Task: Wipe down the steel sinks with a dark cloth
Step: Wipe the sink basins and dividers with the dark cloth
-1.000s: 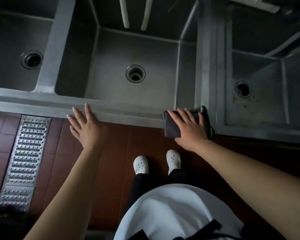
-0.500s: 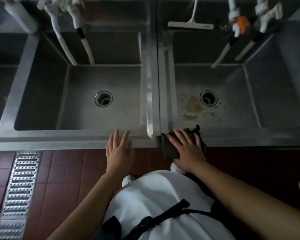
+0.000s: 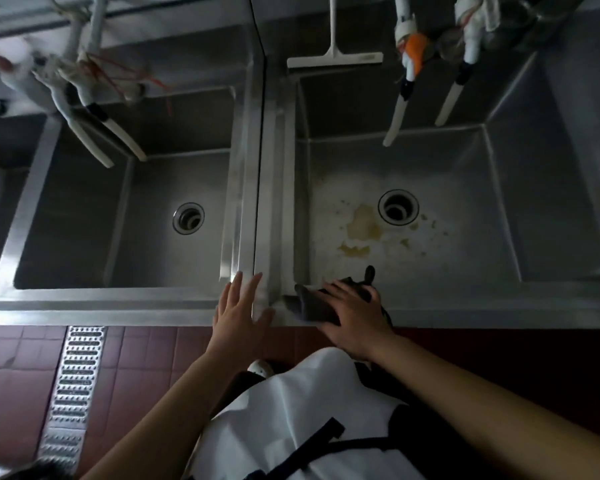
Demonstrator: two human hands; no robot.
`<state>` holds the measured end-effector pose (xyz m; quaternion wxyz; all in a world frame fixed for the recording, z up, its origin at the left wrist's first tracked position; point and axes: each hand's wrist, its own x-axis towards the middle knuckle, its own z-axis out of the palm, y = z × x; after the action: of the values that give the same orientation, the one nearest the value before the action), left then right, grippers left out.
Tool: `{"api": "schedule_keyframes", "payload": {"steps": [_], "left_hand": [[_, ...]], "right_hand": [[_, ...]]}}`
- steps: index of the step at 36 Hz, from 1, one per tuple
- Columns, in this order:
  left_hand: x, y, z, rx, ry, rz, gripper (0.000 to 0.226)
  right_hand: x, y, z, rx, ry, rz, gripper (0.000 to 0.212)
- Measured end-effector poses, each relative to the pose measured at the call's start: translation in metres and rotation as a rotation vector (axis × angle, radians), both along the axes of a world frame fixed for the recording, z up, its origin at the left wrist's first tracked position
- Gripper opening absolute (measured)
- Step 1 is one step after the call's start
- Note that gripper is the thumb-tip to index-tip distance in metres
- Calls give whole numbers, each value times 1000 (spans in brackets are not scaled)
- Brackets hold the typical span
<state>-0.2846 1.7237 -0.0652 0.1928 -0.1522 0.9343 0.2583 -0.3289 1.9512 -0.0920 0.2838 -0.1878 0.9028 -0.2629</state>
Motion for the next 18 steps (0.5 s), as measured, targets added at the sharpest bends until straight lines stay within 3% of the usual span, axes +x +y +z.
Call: {"api": "schedule_keyframes", "payload": {"steps": [2, 5, 8, 13, 18], "left_hand": [[-9, -2, 4, -15, 5, 14, 69], [-28, -9, 10, -45, 5, 20, 70], [-60, -18, 14, -74, -1, 1, 72], [-141, -29, 13, -79, 20, -45, 75], [-239, -30, -1, -128, 38, -98, 75]], "right_hand": [[-10, 9, 12, -164, -143, -186, 41], [-29, 24, 29, -462, -440, -474, 35], [-51, 40, 39, -662, -490, -689, 29], [-86, 60, 39, -704, -409, -782, 27], [-111, 62, 35, -535, -290, -822, 30]]}}
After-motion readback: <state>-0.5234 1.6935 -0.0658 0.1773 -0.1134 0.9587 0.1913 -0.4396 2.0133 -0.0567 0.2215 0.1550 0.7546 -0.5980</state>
